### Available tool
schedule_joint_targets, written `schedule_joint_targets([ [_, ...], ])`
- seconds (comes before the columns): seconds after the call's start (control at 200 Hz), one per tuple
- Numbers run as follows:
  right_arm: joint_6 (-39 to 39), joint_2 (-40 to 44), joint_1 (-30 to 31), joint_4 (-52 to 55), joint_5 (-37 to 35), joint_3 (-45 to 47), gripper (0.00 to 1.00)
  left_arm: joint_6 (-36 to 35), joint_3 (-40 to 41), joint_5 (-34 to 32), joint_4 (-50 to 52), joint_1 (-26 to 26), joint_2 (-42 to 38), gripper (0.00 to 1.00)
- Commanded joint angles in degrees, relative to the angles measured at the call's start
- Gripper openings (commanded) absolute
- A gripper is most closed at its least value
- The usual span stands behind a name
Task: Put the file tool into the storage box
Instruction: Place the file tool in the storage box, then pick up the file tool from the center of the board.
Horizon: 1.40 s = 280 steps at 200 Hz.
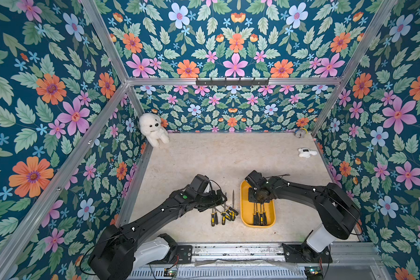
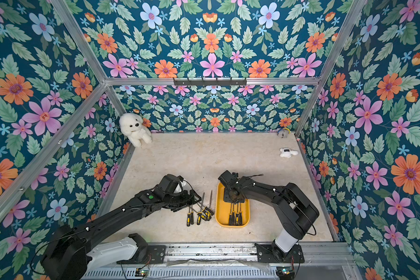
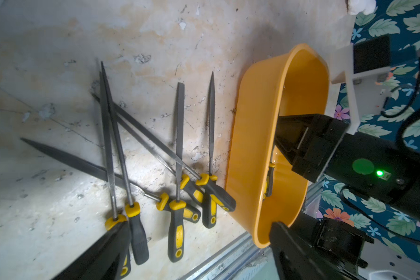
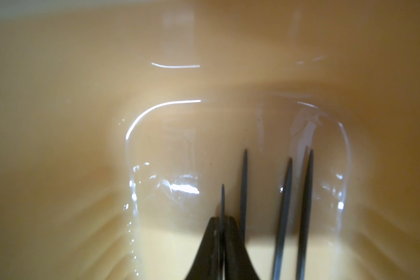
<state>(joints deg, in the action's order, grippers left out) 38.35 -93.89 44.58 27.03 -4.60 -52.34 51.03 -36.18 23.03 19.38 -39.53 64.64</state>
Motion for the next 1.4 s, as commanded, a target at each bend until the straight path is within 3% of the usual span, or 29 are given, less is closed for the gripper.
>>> schedule_joint_targets([
  [0.0,0.4,1.2,0.1,0.6,-1.3,-0.1,0.24,2.0,1.1,-1.6,-0.8,0.0,-1.1,0.96],
  [0.235,0.7,5.3,0.1,3.3,-2.6,-1.7,0.32,7.8,5.3,-4.6,0.1,-0.6,-2.7,0.9],
  [0.475,-0.6,7.4,0.0,6.2,-3.6,-5.4,0.32,7.9,5.9,-8.3,4.2,-4.4,-0.8,0.55],
  [0.645,-1.1,6.8,0.0,6.2,-2.9,-6.3,0.31,8.3,5.9,-10.2,4.9,-7.8,3.5,0.46],
  [1.06,-1.1,7.1,0.0,5.7,-2.3,-5.6,0.31,8.8,4.1,-12.6,7.1,-12.2,10.9,0.42],
  [1.395,-1.1,6.6,0.0,5.1,-1.9,-5.7,0.3,10.2,3.7,-13.2,8.3,-12.3,5.4,0.62],
])
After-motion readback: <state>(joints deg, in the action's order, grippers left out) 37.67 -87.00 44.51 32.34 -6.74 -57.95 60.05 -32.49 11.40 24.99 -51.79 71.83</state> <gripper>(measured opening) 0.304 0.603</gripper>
